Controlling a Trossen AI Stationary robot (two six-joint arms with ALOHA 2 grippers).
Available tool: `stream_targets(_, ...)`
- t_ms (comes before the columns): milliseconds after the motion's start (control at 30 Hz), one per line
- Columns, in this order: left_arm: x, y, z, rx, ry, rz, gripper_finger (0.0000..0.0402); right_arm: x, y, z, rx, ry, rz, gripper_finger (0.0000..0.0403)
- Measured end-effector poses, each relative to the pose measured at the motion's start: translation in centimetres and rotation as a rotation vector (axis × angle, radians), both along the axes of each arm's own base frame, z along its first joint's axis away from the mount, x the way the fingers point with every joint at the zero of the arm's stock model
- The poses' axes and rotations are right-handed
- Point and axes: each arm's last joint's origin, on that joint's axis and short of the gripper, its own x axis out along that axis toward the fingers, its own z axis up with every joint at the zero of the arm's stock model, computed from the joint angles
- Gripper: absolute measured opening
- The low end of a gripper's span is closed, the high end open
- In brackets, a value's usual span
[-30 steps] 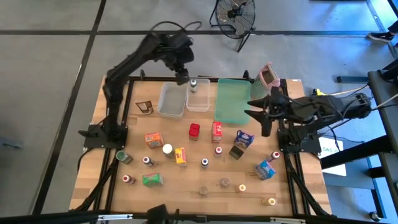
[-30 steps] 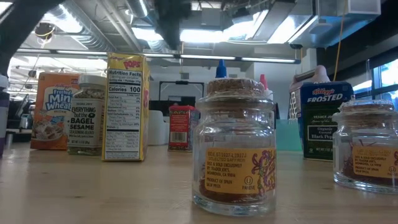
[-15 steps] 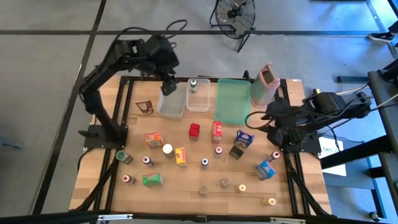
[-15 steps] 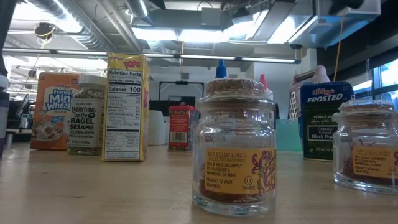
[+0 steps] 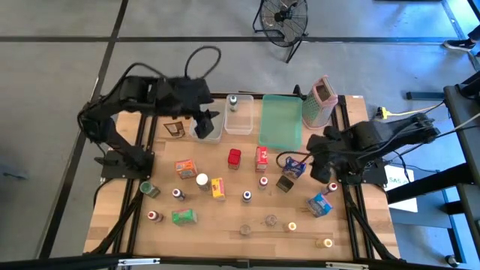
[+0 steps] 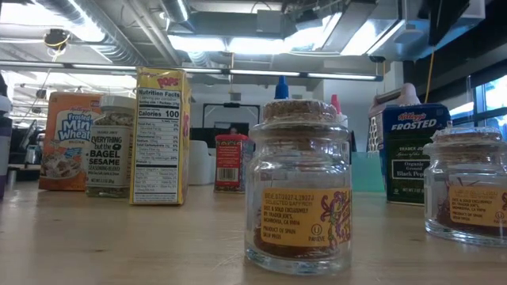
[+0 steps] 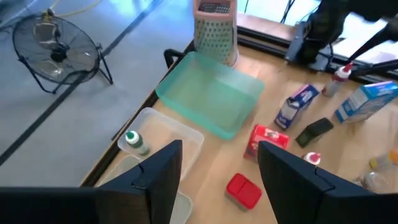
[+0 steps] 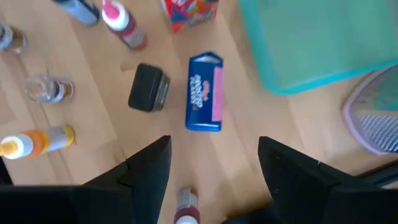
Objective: Pick & Place Kitchen Items
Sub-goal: Put the blue cereal box into the green bin
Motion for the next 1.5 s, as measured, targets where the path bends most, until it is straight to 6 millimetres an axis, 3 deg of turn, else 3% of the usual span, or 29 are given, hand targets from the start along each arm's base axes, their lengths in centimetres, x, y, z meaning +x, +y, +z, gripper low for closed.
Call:
stream_targets(300, -0.6, -5.4, 0.1, -0.049, -0.085, 0.002, 0.0206, 2.4, -0.6, -2.2, 0.045, 0.172, -0.123, 0.0243)
stream_targets(533, -1.6, -8.6, 0.2, -0.026, -0.143, -0.003, 0.0206, 3.4, -1.9, -2.6, 0.087, 0.191, -0.096, 0.0243)
stream_targets(700, -1.9, -9.3, 0.3, -0.005, -0.161, 0.003, 0.0206, 3.6, -2.6, -2.6, 0.118, 0.195, -0.090, 0.0243)
stream_targets(867, -1.9, -9.2, 0.3, 0.011, -0.158, 0.002, 0.0206, 3.8, -2.8, -3.9, 0.121, 0.206, -0.072, 0.0244)
stream_targets(1500, -2.6, -11.5, 0.1, -0.108, -0.200, -0.025, 0.0205, 4.4, -2.9, -6.3, 0.060, 0.178, 0.016, 0.0260)
